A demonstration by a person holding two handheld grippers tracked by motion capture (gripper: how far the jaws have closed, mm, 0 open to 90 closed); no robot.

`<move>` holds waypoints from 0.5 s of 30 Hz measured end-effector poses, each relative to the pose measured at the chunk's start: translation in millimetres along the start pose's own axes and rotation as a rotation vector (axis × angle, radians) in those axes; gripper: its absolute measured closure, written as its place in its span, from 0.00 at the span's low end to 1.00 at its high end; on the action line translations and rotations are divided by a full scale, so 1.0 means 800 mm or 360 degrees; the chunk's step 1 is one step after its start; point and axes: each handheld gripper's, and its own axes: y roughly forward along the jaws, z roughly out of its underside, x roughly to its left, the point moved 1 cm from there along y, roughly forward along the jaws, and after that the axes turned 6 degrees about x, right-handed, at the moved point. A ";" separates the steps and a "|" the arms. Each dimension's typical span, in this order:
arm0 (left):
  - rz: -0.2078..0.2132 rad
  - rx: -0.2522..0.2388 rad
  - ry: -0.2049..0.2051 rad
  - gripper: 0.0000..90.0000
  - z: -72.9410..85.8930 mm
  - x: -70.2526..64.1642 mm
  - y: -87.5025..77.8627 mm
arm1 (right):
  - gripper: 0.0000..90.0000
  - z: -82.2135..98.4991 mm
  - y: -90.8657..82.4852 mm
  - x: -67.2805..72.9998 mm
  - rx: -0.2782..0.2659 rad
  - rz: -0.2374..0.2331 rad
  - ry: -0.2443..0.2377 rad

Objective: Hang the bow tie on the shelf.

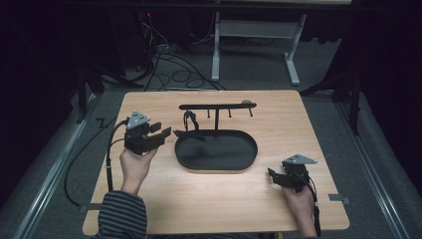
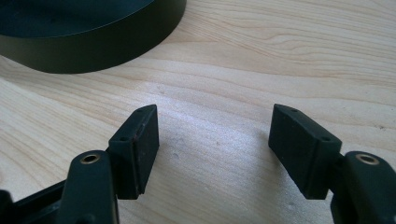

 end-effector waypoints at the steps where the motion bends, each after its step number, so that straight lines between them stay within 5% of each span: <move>1: -0.0005 0.0001 -0.0004 0.61 0.001 0.001 -0.001 | 0.39 0.000 0.000 0.000 0.0000 0.0000 0.0000; 15: -0.0041 -0.0007 -0.0030 0.60 0.018 0.010 -0.018 | 0.39 0.000 0.000 0.000 -0.0001 0.0008 -0.0006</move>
